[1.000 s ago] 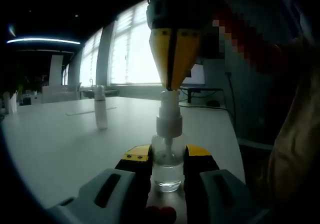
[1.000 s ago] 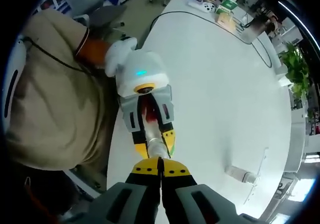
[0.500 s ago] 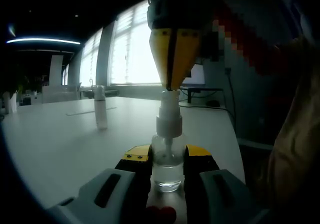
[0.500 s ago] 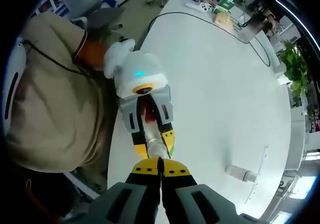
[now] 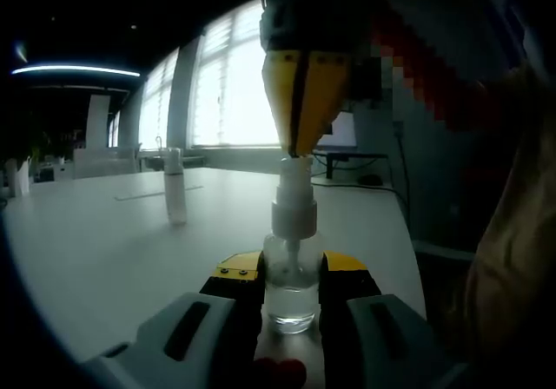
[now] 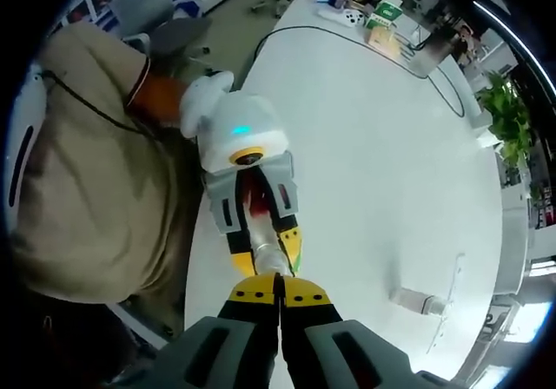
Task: Clamp pump bottle remove cover press pump head put on cover
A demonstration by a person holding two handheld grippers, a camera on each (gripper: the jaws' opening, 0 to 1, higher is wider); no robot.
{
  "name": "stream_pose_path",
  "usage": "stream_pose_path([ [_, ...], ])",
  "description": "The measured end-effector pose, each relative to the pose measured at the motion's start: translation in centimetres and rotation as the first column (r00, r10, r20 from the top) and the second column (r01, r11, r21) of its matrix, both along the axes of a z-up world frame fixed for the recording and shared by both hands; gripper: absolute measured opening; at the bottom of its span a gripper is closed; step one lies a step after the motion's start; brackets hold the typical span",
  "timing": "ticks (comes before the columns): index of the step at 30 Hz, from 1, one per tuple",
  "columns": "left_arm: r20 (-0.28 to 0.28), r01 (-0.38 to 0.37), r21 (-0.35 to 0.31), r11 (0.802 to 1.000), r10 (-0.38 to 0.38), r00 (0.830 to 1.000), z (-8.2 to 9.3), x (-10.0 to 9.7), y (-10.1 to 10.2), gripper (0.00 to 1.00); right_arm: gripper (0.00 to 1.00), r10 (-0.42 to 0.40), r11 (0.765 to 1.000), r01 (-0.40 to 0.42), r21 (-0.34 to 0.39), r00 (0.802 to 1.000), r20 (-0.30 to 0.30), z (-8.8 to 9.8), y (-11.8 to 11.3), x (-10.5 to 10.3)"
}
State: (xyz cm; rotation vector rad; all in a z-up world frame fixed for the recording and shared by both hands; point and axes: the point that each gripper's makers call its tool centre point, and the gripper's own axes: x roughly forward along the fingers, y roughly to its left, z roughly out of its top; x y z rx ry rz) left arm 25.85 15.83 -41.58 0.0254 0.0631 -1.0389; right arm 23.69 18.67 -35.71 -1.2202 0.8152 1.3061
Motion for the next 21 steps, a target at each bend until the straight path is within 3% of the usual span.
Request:
stream_pose_path([
  [9, 0.001, 0.001, 0.000, 1.000, -0.001, 1.000, 0.1, -0.1, -0.1, 0.15, 0.00, -0.011, 0.997, 0.009, 0.079, 1.000, 0.028, 1.5, 1.0, 0.0],
  [21, 0.001, 0.001, 0.001, 1.000, -0.001, 1.000, 0.0, 0.0, 0.0, 0.15, 0.00, -0.051, 0.992, 0.046, 0.115, 0.998, 0.044, 1.9, -0.5, 0.0],
])
